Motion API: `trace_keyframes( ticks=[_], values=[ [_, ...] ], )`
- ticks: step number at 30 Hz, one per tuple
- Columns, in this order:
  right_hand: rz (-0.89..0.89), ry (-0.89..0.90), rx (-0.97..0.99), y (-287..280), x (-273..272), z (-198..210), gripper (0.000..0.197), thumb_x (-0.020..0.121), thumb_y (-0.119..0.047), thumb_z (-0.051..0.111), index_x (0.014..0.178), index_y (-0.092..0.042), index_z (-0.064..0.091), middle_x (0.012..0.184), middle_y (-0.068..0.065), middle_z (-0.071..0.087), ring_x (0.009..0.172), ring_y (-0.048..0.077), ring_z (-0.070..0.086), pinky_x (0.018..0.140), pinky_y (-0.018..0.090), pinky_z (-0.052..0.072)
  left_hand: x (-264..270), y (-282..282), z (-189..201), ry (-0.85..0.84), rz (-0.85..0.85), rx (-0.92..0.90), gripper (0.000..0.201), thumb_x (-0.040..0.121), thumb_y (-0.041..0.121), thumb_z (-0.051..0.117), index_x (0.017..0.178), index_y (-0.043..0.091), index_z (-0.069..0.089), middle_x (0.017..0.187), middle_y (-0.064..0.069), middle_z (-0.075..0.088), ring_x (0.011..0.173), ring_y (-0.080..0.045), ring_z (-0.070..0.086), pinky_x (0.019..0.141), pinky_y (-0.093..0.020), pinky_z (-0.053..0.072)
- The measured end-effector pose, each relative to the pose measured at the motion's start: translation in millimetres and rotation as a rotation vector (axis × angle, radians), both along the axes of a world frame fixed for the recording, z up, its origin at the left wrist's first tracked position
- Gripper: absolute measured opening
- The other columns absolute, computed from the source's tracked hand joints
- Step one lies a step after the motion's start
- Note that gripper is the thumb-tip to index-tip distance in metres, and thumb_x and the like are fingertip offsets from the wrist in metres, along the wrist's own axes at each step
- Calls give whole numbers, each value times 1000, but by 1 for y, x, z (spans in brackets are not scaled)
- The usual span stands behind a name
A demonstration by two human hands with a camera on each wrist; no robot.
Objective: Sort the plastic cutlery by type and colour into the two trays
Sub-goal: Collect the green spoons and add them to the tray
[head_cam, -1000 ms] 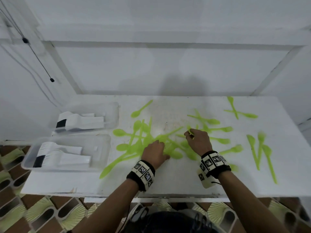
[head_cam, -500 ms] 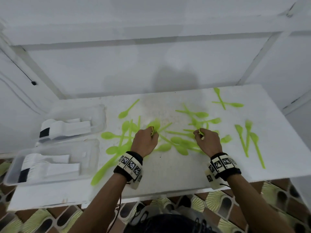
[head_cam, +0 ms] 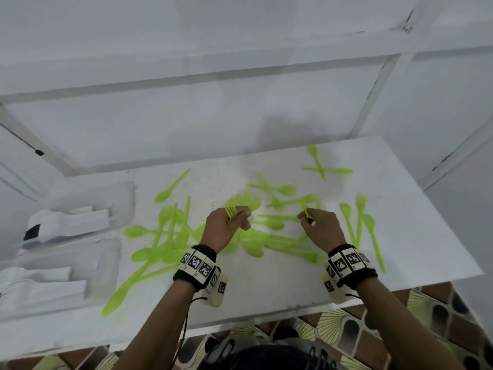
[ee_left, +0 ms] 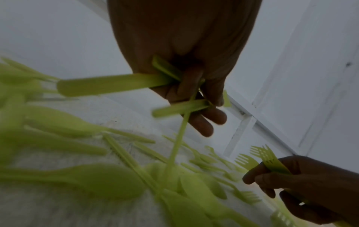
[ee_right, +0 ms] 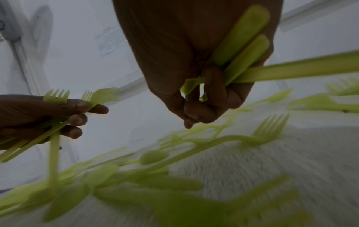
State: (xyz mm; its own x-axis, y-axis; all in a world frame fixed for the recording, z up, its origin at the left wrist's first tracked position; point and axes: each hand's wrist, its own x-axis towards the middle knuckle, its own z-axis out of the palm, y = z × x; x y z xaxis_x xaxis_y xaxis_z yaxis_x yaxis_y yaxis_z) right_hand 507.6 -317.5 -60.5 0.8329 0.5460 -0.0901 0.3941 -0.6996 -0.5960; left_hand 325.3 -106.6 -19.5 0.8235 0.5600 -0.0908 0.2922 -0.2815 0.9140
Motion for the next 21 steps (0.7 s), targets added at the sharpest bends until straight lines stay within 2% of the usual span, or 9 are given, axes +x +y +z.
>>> trace_keyframes(
  ticks=[1,3,6,10,13,15,18,19,21],
  values=[
    [30,-17,21,2,5,1,17,92,-28,63,87,-14,72,84,6,74,82,31,69,74,43,56,4,-4,1,-45,29,-94,10,97,19,68,95,18,77,75,-3,77,69,-17,74,78,-27,56],
    [94,-28,50,11,13,6,25,91,-35,59,89,-14,72,85,6,74,84,31,70,76,42,56,10,-10,2,-106,95,-201,12,95,14,70,106,10,73,80,-12,77,54,-32,69,65,-37,58],
    [190,-39,83,30,27,9,44,86,-49,44,90,-15,71,88,5,75,86,31,70,75,42,56,16,-19,-1,-109,166,-215,12,96,12,69,108,9,68,79,-13,76,41,-27,59,52,-29,51],
    [273,-37,67,62,41,13,20,94,-29,60,90,-15,73,90,6,76,89,32,69,73,29,49,12,-29,-10,-138,232,-208,9,98,13,66,107,15,70,77,-12,74,38,-24,48,47,-27,43],
    [348,-5,113,84,39,21,18,96,-28,61,91,-16,74,90,4,76,89,29,70,77,36,54,8,-30,-7,-155,305,-212,11,96,12,69,108,13,69,76,-13,73,38,-23,47,48,-28,42],
    [362,48,157,93,34,31,25,97,-36,60,91,-15,73,88,3,75,80,24,70,77,37,55,6,-27,-1,-170,328,-232,11,95,11,70,105,8,66,76,-15,73,38,-23,46,47,-27,41],
    [372,395,252,104,17,55,32,96,-47,63,92,-18,74,80,2,70,51,18,58,53,23,48,6,-20,9,-212,339,-261,22,93,7,71,89,1,51,76,-22,69,37,-22,43,43,-27,38],
    [412,473,265,106,10,61,32,95,-48,63,92,-19,74,79,0,68,48,17,55,49,21,44,7,-18,13,-223,315,-276,24,93,6,70,86,3,48,77,-24,68,37,-22,42,42,-27,37],
    [485,469,268,111,4,66,28,96,-45,64,94,-18,73,78,-1,68,47,15,53,49,21,44,9,-15,19,-228,228,-301,23,96,4,67,86,6,47,76,-23,63,38,-17,41,41,-26,34]
  ],
)
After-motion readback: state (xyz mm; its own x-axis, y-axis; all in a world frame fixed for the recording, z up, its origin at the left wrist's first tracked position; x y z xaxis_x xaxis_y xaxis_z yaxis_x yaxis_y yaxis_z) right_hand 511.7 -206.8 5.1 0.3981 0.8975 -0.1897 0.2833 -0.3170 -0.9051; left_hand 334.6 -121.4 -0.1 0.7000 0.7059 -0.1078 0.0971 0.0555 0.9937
